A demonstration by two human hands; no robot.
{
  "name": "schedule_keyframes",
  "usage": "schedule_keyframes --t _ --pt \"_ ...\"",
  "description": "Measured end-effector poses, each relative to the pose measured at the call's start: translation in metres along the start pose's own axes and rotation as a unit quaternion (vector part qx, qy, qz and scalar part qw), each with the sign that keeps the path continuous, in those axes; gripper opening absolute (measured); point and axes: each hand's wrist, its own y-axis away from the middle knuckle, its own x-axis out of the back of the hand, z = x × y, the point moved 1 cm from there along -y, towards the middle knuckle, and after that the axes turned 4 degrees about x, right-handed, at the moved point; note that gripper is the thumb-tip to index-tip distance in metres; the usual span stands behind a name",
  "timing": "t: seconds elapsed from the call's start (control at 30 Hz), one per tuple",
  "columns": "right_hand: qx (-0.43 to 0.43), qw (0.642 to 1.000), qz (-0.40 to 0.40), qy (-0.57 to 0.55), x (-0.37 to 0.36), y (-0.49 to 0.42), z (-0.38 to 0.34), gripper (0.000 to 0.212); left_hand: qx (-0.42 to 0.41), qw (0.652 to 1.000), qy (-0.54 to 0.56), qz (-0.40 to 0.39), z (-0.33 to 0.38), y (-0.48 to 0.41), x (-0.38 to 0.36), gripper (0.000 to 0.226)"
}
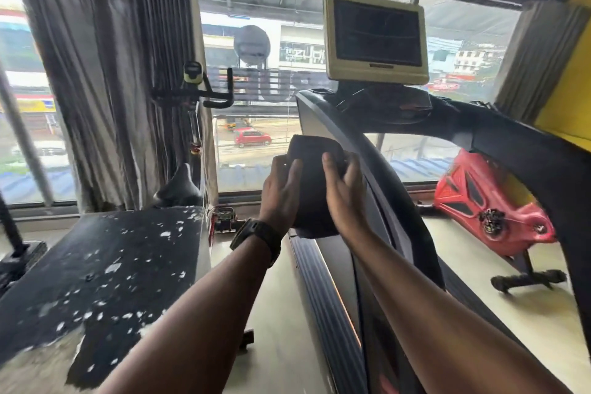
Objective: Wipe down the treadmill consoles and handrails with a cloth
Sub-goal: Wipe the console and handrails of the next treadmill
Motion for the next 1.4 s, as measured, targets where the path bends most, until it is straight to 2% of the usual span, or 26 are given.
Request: schedule_keyframes --t 0.13,0.3,0.43,0.5,0.73,0.83,1.1,1.27,1.4 --pt "0.019 1.000 0.000 0.019 -0.035 -0.057 0.023 0.035 -0.005 1.000 -0.004 0.007 -0.017 -0.066 -0.015 0.036" --pt "0.028 1.000 0.005 0.011 -0.079 -0.132 0.049 0.036 -0.011 1.000 -0.008 0.028 -0.033 -0.155 -0.033 0.024" --pt "0.034 0.999 0.019 0.025 -0.105 -0.178 0.069 0.038 -0.012 0.999 -0.006 0.029 -0.047 -0.207 -0.050 0.045" --pt "0.036 0.998 0.028 0.040 -0.119 -0.201 0.080 0.040 -0.013 1.000 -0.003 0.027 -0.057 -0.237 -0.059 0.047" --pt "0.060 0.992 0.075 0.079 -0.172 -0.275 0.124 0.040 -0.044 0.999 0.030 0.006 -0.102 -0.343 -0.084 0.035" --pt "0.076 0.987 0.100 0.096 -0.204 -0.308 0.141 0.036 -0.056 0.997 0.042 -0.015 -0.122 -0.395 -0.088 0.037" --pt "0.093 0.974 0.117 0.172 -0.277 -0.380 0.169 0.036 -0.039 0.994 0.092 -0.042 -0.161 -0.501 -0.090 0.035" --pt "0.105 0.944 0.156 0.273 -0.316 -0.420 0.192 0.036 -0.048 0.993 0.090 -0.061 -0.191 -0.566 -0.095 0.019" --pt "0.132 0.926 0.193 0.297 -0.346 -0.449 0.218 0.029 -0.066 0.991 0.077 -0.081 -0.216 -0.615 -0.106 0.015"
